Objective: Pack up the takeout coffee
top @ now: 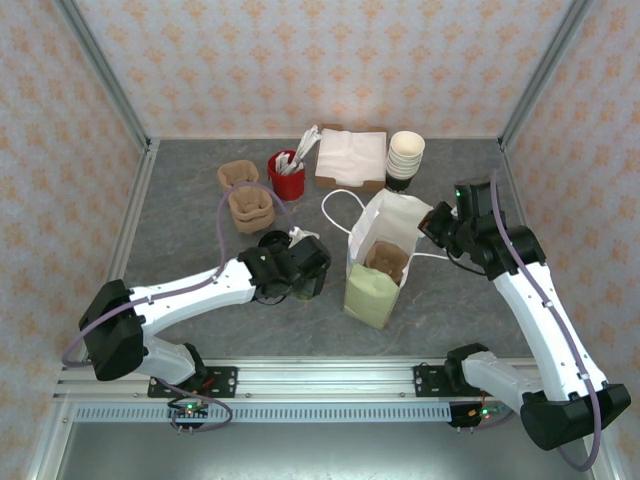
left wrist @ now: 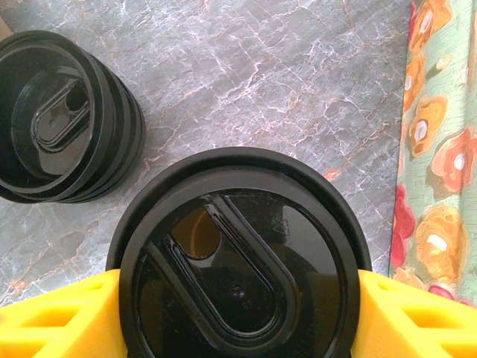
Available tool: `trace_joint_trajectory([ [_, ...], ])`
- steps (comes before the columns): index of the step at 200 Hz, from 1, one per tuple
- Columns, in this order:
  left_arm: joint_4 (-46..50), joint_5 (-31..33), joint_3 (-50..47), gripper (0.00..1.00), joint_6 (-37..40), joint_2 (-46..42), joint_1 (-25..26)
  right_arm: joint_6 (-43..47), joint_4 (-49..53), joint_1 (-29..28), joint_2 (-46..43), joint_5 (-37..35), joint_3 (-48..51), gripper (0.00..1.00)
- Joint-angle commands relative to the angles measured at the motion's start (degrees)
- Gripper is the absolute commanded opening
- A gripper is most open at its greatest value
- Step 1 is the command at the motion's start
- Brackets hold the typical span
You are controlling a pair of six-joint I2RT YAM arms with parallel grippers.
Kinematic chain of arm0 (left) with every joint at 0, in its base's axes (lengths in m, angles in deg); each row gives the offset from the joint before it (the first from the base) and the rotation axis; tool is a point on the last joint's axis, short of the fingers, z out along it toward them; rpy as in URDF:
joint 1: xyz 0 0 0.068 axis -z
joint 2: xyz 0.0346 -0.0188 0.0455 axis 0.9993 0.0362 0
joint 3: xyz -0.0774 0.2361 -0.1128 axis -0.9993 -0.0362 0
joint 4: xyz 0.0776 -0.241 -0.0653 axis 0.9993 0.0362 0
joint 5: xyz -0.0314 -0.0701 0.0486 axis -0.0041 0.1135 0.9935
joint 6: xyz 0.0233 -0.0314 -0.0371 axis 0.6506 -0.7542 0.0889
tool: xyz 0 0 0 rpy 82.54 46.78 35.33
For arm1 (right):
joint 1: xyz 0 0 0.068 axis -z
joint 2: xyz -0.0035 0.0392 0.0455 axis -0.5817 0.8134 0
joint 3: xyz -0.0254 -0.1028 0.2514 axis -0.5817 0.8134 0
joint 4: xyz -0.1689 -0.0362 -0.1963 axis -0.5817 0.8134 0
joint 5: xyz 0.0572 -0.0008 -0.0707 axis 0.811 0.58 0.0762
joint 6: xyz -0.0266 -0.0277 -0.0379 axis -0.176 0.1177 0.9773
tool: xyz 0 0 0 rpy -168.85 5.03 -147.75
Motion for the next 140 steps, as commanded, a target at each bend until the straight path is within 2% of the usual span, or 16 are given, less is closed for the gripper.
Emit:
trace_joint_trajectory([
  [1, 2.14, 1.85, -0.77, 0.66, -0.02, -0.89, 0.43, 0.48, -0.05, -0.28, 0.09, 0.01, 0.14, 0.0],
  [39, 8.25, 4.5, 5.19, 0.65, 0.46, -5.25, 0.37, -1.18, -0.82, -0.31, -0.16, 0.75, 0.99, 0.0],
  [80, 18.57, 7.51, 17.57, 0.65, 0.55, -9.63, 0.44, -6.63, -3.9, -0.33, -1.91, 2.17, 3.85, 0.0],
  [109, 24.4, 7.75, 27.2, 0.64, 3.08, -9.65, 0.56, -11.88, -7.44, -0.98, -5.07, 1.52, 7.13, 0.0],
  [140, 28.9, 8.73, 37.92, 0.64, 4.46, -7.96, 2.03, -15.69, -9.95, -4.14, -6.83, -1.37, 8.77, 0.0],
])
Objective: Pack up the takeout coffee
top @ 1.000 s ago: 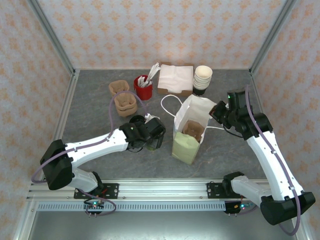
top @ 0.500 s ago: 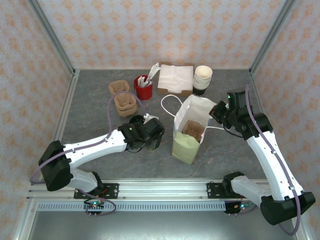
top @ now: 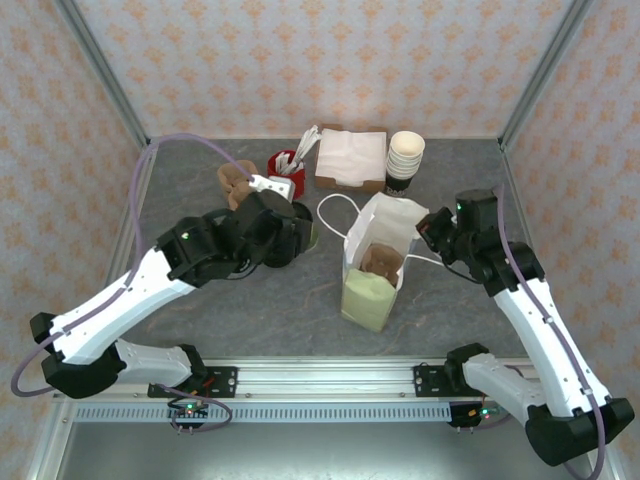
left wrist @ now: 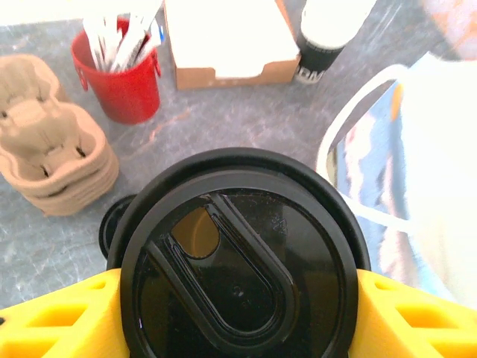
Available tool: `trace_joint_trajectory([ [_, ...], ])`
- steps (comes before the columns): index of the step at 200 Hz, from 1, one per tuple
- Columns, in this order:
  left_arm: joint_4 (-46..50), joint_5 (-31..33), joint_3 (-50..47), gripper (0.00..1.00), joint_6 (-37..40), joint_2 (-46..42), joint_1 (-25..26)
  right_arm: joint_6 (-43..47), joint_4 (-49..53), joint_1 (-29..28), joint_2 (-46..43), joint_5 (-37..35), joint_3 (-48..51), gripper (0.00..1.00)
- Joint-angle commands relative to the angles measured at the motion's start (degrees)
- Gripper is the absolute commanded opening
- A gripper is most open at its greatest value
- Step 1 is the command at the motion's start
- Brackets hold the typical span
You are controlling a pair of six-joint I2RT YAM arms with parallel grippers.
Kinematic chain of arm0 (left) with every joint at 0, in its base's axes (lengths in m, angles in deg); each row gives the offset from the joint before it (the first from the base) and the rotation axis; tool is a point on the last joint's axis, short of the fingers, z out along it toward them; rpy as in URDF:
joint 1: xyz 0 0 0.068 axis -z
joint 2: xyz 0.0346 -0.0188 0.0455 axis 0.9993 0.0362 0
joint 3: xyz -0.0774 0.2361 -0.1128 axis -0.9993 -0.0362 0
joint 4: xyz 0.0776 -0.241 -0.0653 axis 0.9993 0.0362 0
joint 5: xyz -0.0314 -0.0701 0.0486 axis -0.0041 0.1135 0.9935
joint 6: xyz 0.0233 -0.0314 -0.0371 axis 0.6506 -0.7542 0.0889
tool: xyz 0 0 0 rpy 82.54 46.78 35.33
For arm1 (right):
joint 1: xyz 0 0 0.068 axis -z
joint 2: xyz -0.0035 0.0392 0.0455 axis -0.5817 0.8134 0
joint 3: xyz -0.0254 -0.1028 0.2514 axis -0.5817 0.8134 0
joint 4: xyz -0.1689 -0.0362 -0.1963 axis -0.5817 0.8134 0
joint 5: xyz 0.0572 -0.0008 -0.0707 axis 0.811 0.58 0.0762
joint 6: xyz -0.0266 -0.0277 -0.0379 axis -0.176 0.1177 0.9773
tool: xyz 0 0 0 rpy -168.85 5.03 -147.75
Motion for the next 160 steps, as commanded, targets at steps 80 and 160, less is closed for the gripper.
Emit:
trace_joint_trajectory([
  [80, 12.99, 7.74, 28.28, 0.64, 5.51, 8.57, 9.31, -11.88, -10.37, -16.26, 3.25, -12.14, 1.88, 0.0],
  [160, 12.89, 9.22, 38.63, 0.64, 8.08, 13.16, 11.8, -12.93, -11.13, -19.02, 5.89, -17.14, 0.31, 0.0],
])
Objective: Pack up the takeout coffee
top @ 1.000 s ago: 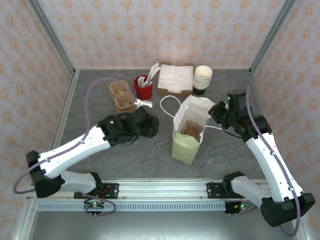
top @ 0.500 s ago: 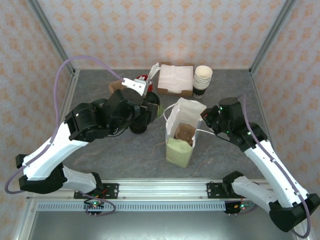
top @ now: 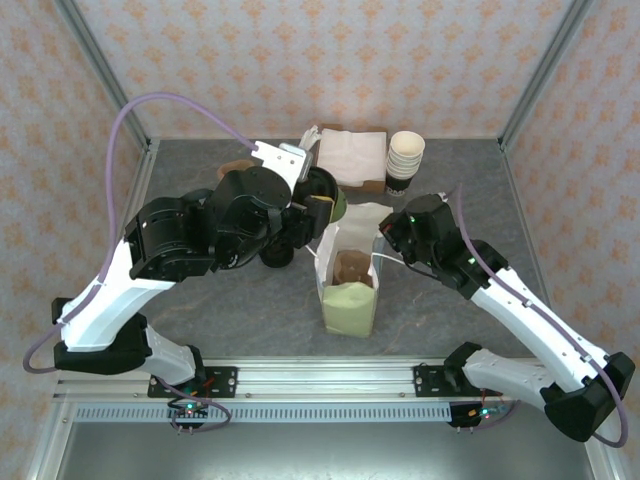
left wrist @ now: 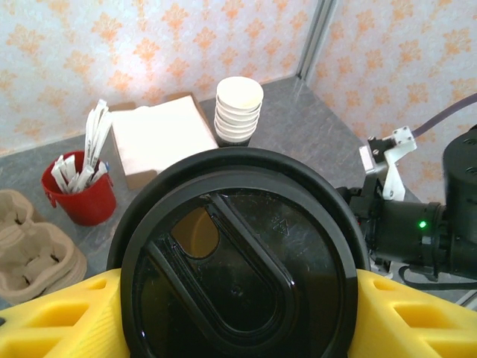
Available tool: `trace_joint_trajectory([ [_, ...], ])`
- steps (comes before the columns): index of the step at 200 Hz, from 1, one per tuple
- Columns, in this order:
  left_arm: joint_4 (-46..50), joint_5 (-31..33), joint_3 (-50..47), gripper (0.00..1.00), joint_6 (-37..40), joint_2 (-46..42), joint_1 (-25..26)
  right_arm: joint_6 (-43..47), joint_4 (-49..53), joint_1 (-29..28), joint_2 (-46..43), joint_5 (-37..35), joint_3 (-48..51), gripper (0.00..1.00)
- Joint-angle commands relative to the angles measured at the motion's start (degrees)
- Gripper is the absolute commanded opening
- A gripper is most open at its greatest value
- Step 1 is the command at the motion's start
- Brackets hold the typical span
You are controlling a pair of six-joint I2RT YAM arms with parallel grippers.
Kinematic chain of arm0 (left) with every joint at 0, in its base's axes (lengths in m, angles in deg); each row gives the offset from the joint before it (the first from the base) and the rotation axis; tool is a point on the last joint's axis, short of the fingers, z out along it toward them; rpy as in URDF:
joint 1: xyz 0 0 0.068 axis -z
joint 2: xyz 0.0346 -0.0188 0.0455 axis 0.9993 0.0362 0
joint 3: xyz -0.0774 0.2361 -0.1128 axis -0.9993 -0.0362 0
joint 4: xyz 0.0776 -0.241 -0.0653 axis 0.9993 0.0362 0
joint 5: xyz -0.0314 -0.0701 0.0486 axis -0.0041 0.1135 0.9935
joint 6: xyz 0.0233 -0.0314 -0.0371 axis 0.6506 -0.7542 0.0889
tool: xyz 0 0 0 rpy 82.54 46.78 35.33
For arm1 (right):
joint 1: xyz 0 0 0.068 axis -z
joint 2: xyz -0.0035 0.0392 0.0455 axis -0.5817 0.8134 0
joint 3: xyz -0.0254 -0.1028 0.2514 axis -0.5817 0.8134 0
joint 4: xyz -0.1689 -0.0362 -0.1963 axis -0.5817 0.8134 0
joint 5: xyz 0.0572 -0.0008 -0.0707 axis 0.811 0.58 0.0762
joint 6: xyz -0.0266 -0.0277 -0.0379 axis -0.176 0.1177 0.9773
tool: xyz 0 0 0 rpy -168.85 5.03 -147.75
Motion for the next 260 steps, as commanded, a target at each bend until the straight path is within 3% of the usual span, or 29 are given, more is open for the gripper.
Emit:
trace_joint_trajectory([
  [1, 1.35, 2.49, 3.09, 0.64, 1.9, 0.96, 0.58, -0.93, 0.0, -0.39, 0.27, -3.94, -1.22, 0.0],
  [61, -0.13, -2.35, 2.95, 0.64, 0.7, 4.74, 1.16, -1.82, -0.61, -0.42, -1.09, -4.68, -0.81, 0.0],
  [101, -2.54, -4.27, -3.86, 0.66, -0.81, 6.29, 0.73, -3.45, -1.03, -0.39, -2.51, -2.51, -0.58, 0.0],
  [162, -10.04, -10.48, -17.92, 0.65, -1.69, 6.48, -4.54, -3.47, 3.36, -0.39, -3.89, 1.72, 1.09, 0.0],
  [180, -12.74, -10.8, -20.28, 0.65, -0.16, 6.78, -5.39, -2.88, 2.38, -0.42, -4.72, 4.59, 3.33, 0.11],
  [193, -13.68, -10.69, -20.66, 0.65, 1.23, 7.58, -5.87, -0.96, 3.92, -0.42, -5.52, 5.15, 3.3, 0.25],
  [226, -14.13, -11.61, -18.82, 0.65, 4.52, 9.7, -7.01, 12.21, 15.69, 1.07, -7.12, -1.3, -4.05, 0.58],
  [241, -15.02, -11.96, -19.21, 0.65, 5.4, 9.74, -7.02, 19.24, 17.85, 3.19, -7.76, -2.66, -6.89, 0.65],
  [260, -16.51, -12.05, -20.93, 0.65, 5.62, 8.92, -7.02, 26.89, 16.41, 7.95, -7.87, 0.86, -9.46, 0.66],
])
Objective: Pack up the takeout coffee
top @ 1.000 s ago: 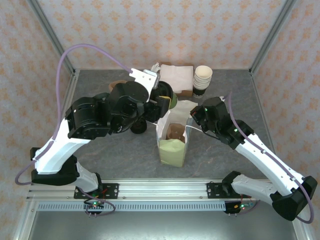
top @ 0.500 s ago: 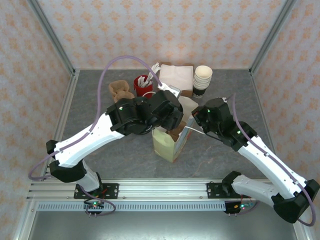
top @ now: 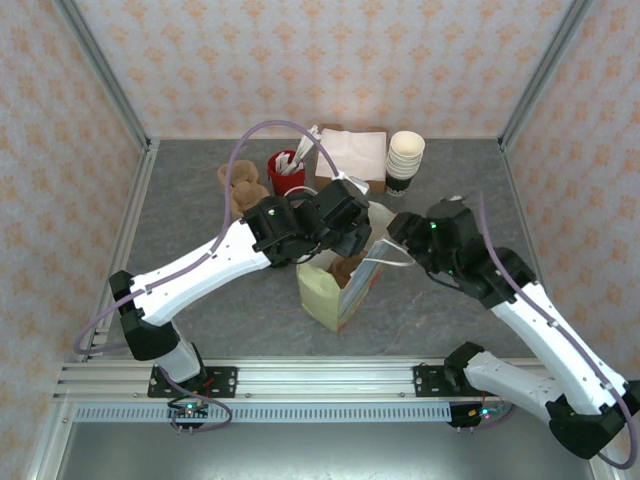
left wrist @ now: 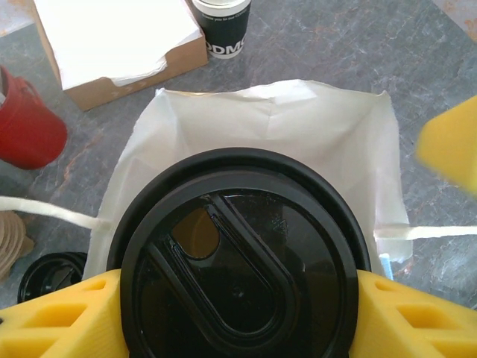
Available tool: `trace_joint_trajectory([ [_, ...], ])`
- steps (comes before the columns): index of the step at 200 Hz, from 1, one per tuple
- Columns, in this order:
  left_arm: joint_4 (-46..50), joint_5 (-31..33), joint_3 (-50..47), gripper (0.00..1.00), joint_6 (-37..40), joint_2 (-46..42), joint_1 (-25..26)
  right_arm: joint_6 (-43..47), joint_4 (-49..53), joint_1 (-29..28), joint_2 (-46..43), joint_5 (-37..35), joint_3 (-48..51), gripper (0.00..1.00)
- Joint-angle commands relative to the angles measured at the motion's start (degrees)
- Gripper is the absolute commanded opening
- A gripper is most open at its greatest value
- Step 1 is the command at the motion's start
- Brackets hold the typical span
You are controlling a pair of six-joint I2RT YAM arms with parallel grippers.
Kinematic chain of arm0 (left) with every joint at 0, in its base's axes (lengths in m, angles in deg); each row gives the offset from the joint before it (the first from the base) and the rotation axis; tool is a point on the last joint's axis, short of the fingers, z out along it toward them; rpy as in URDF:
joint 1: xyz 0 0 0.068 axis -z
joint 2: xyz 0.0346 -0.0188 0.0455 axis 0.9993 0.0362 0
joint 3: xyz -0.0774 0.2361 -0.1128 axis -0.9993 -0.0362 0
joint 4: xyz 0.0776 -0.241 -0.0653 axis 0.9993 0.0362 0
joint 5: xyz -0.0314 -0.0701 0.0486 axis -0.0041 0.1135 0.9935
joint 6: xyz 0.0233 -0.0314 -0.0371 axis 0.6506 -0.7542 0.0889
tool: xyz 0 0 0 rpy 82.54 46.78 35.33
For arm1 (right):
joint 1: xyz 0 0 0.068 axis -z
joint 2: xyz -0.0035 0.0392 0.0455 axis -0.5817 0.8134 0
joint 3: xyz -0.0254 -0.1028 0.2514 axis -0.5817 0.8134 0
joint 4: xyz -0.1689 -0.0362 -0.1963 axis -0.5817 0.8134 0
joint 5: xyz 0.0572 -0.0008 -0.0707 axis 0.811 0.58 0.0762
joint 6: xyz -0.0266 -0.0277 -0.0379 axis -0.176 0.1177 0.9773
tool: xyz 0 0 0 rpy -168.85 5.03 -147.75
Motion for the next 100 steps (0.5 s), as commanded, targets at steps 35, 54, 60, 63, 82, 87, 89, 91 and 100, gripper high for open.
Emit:
trace_joint_trajectory([
  [35, -7.4, -0.26, -6.17, 0.65, 1.49, -3.26, -0.62, 23.13, -2.83, 11.59, 3.91, 10.53, -9.66, 0.66],
  [54, -7.57, -0.48, -7.01, 0.65, 1.58, -3.39, -0.86, 29.73, -0.94, 12.12, 10.03, 15.12, -15.16, 0.63],
  [60, -7.23, -0.52, -6.93, 0.65, 1.66, -3.31, -0.97, 31.88, -0.08, 12.21, 12.0, 17.03, -16.81, 0.61],
  [63, -7.08, -0.72, -6.94, 0.65, 1.73, -3.22, -1.02, 33.09, 0.22, 12.2, 12.87, 18.27, -17.47, 0.6],
  [82, -6.37, -1.06, -6.98, 0.65, 2.03, -3.12, -1.15, 38.41, 2.14, 12.18, 17.96, 22.13, -20.76, 0.55],
  [87, -6.33, -0.98, -7.08, 0.65, 2.02, -3.29, -1.2, 39.55, 2.01, 12.24, 18.77, 22.88, -21.07, 0.55],
  [89, -6.32, -0.97, -7.14, 0.65, 2.04, -3.29, -1.18, 40.03, 1.87, 12.21, 19.12, 23.23, -21.11, 0.55],
  [91, -6.41, -1.02, -7.17, 0.65, 2.02, -3.38, -1.24, 40.44, 1.6, 12.18, 19.45, 23.94, -21.16, 0.55],
  [100, -6.54, -0.97, -7.68, 0.65, 2.18, -3.72, -1.36, 42.59, 0.69, 12.24, 20.51, 26.5, -21.0, 0.53],
])
